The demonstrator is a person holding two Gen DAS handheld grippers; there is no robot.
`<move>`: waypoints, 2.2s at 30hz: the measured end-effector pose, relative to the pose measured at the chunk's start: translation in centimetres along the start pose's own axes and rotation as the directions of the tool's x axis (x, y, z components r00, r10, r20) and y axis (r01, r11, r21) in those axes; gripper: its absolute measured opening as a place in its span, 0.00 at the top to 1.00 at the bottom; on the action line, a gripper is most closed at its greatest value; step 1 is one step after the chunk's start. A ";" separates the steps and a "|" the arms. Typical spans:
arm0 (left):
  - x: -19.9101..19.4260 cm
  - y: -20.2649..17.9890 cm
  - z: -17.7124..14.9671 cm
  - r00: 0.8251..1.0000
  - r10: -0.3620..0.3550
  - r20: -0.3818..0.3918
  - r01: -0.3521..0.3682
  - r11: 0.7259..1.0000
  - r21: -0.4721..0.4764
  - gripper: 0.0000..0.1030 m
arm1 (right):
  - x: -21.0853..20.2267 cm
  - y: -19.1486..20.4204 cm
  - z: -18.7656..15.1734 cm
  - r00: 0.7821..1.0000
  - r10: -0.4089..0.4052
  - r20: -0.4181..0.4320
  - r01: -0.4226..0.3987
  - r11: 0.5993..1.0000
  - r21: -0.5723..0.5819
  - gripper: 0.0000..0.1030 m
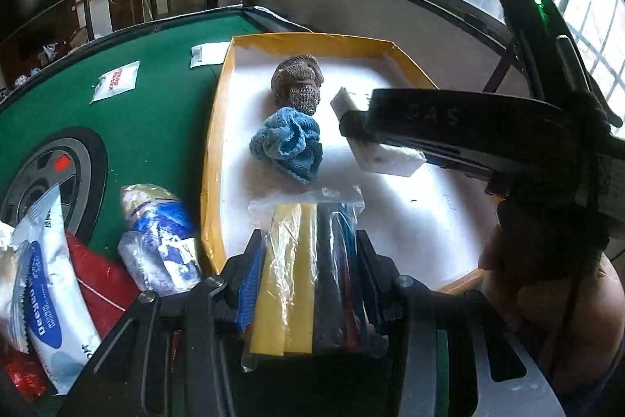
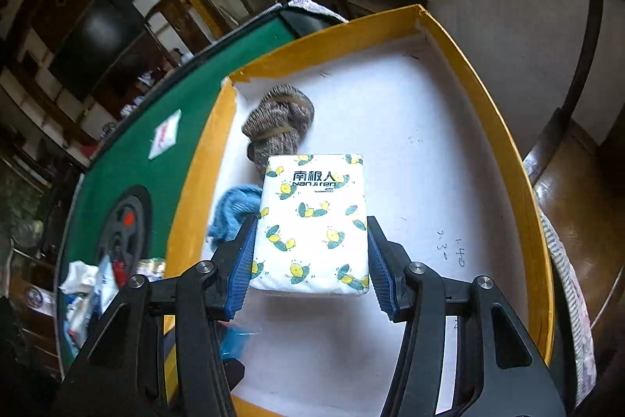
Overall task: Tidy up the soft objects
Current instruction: 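Lower the tissue pack and sponge bag into the box and open both tools, then move both tools back over the remaining pile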
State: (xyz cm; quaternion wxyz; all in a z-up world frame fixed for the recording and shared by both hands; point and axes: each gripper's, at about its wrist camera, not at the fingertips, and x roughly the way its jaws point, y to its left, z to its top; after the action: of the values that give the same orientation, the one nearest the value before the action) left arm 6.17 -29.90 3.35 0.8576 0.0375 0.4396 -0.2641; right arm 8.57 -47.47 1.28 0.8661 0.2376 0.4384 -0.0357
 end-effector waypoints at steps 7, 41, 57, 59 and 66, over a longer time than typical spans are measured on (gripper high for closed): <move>0.7 0.4 0.4 1.000 -0.001 0.011 0.001 1.000 -0.007 0.56 | 1.1 0.4 -0.2 0.999 -0.024 -0.030 0.024 1.000 0.003 0.49; 2.1 -2.5 -1.2 0.995 0.100 -0.010 -0.098 0.985 0.144 0.48 | -0.2 0.3 -2.6 0.998 -0.036 -0.044 0.035 0.999 -0.031 0.46; -1.6 -2.1 -3.9 1.000 -0.029 0.010 0.029 0.998 0.049 0.40 | -7.0 -0.6 -5.9 0.984 -0.082 0.158 0.094 0.993 -0.068 0.29; -2.2 -2.0 -4.2 0.999 -0.047 0.015 0.047 0.998 0.045 0.40 | -7.7 -0.4 -5.9 0.981 -0.078 0.178 0.091 0.994 -0.068 0.29; -4.7 -0.8 -4.8 0.997 -0.056 0.057 0.054 0.998 0.033 0.40 | -8.8 1.4 -6.4 0.981 -0.002 0.193 0.019 0.996 -0.085 0.29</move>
State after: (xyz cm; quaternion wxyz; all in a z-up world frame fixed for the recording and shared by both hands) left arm 0.06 -27.14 4.23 0.8617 0.0310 0.4112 -0.2956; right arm -1.18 -44.69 5.47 0.9137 0.1929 0.3551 -0.0441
